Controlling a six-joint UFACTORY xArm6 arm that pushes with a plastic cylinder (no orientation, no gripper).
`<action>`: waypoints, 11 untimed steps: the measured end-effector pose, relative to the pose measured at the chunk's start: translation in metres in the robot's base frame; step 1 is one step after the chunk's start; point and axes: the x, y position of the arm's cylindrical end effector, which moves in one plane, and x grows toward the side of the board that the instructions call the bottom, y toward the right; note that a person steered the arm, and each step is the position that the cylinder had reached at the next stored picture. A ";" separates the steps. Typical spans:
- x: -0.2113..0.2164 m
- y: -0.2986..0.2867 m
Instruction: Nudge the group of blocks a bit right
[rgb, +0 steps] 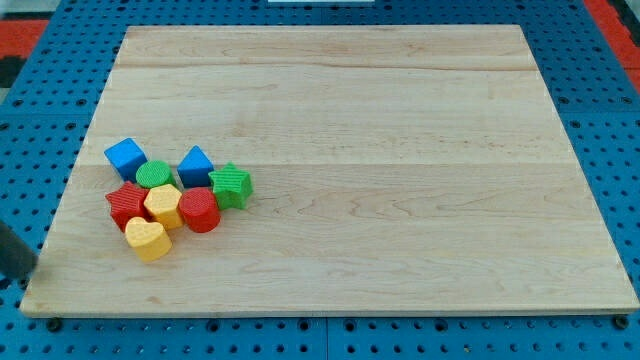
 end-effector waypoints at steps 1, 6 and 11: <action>-0.031 0.001; -0.051 0.000; -0.072 0.046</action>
